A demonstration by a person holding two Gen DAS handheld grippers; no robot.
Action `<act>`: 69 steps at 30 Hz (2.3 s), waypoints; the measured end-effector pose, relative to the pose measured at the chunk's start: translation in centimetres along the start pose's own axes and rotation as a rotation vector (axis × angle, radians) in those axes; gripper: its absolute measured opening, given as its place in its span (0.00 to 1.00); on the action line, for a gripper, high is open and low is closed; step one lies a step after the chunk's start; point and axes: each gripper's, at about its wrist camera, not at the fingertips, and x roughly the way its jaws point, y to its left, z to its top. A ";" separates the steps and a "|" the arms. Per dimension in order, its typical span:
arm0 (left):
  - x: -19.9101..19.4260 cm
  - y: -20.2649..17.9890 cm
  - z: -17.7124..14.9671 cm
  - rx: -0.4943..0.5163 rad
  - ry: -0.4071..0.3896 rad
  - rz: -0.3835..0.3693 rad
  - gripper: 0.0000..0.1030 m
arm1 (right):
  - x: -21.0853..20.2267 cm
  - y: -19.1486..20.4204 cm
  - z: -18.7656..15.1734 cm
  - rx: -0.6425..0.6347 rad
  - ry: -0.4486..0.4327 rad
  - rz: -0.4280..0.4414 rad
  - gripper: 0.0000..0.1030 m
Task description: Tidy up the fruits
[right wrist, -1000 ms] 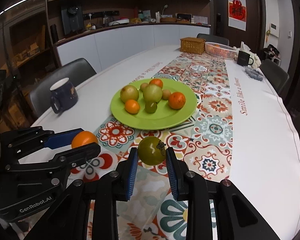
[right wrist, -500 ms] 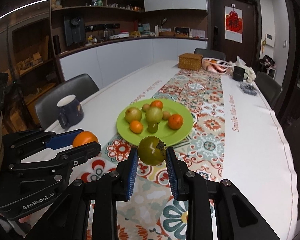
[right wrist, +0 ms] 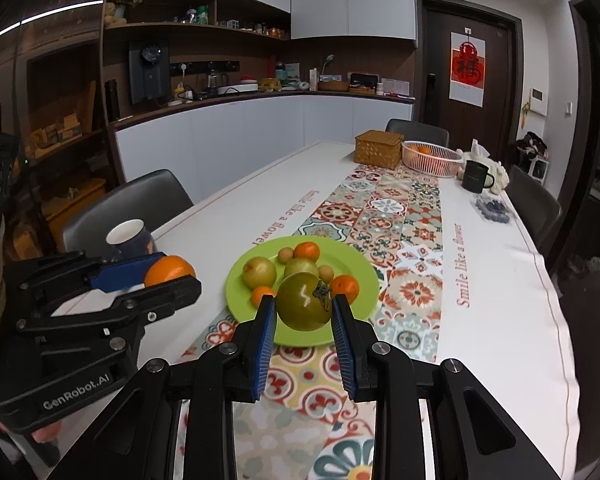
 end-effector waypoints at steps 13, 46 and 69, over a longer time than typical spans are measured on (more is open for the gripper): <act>5.9 2.3 2.9 0.011 0.040 0.026 0.31 | 6.4 -1.4 3.2 -0.007 0.037 -0.006 0.28; 15.9 5.5 1.9 -0.028 0.178 0.065 0.55 | 15.9 -5.4 1.1 0.101 0.138 -0.044 0.48; -1.1 1.2 0.2 -0.036 0.003 0.140 0.68 | -2.6 -2.0 -1.5 0.155 -0.019 -0.149 0.65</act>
